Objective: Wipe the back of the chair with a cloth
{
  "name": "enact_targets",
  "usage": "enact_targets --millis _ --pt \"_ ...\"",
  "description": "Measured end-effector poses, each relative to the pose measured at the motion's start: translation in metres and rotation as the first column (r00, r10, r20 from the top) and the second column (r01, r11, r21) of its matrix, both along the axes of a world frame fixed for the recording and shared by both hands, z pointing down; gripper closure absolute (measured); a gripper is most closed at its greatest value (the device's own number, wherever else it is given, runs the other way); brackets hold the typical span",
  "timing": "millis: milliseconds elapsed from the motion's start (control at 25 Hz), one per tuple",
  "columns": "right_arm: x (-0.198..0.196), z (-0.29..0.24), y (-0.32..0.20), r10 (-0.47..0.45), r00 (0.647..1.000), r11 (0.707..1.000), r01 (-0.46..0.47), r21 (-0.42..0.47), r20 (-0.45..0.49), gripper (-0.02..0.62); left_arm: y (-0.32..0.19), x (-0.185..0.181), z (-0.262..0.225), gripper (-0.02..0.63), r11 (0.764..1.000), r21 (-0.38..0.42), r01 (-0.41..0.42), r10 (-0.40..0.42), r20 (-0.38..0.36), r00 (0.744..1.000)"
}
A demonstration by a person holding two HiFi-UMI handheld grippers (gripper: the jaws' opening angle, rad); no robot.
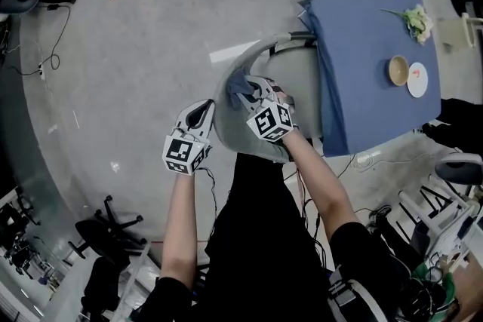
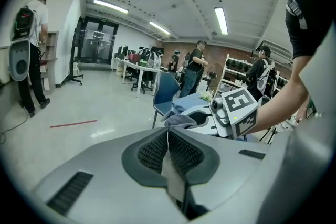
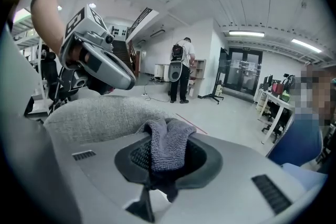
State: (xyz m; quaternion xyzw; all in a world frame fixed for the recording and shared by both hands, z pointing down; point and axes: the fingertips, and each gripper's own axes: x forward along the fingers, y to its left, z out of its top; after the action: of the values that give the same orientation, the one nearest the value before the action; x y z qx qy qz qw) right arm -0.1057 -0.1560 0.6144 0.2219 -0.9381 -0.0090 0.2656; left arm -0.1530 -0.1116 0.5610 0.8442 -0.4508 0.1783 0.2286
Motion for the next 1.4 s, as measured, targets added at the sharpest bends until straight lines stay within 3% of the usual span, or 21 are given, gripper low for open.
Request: enact_targets --millis 560,880,1400 --pt "0.017 0.076 -0.032 0.074 0.995 0.995 -0.079 -0.060 -0.071 0.503 -0.010 0.007 0.020 0.583 0.998 0.042 -0.041 0.044 -0.052 0.998" --pt "0.039 0.104 -0.065 0.162 0.982 0.980 -0.172 -0.099 -0.099 0.503 -0.010 0.008 0.021 0.583 0.995 0.059 -0.086 0.086 -0.002 0.996" --pt "0.070 0.152 -0.102 0.260 0.952 0.946 -0.285 -0.154 -0.161 0.502 -0.011 0.006 0.026 0.583 0.995 0.075 -0.072 0.077 -0.069 0.995"
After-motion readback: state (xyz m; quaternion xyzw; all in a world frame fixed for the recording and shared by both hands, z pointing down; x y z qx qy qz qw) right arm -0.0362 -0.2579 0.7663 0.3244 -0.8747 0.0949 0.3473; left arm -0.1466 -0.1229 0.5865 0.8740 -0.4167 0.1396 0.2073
